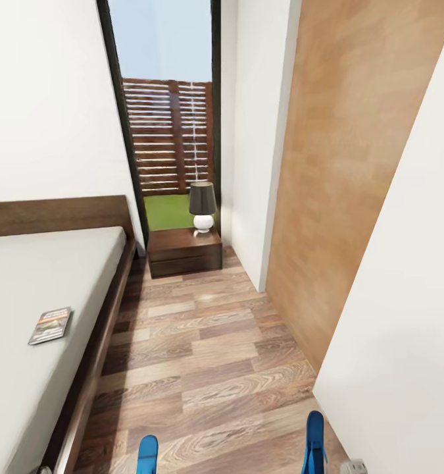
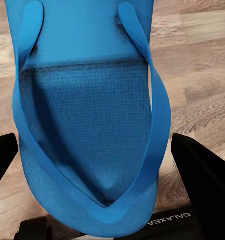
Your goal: In the bedroom, move the book from the bed onto either nightstand, and place the two sandals side by side next to the bed.
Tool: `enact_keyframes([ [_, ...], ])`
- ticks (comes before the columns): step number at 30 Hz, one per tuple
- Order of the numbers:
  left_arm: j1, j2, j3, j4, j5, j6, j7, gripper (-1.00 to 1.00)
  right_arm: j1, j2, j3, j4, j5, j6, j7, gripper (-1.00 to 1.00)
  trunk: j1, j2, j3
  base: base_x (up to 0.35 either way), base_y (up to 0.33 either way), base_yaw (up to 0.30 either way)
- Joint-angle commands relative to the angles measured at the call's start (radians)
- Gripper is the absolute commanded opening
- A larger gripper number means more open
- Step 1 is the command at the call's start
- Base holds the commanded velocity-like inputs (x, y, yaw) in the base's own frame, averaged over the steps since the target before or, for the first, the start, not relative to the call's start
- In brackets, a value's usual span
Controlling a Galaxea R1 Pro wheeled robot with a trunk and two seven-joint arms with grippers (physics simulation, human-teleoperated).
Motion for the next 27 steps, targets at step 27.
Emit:
enact_keyframes([
  [27, -0.001, 0.000, -0.007, 0.001, 0.009, -0.003, -0.003, -1.00, -0.001, 0.018, 0.008, 0.003, -0.006, -0.007, 0.002, -1.00, 0.000, -0.001, -0.001, 0.115, -0.052, 0.139],
])
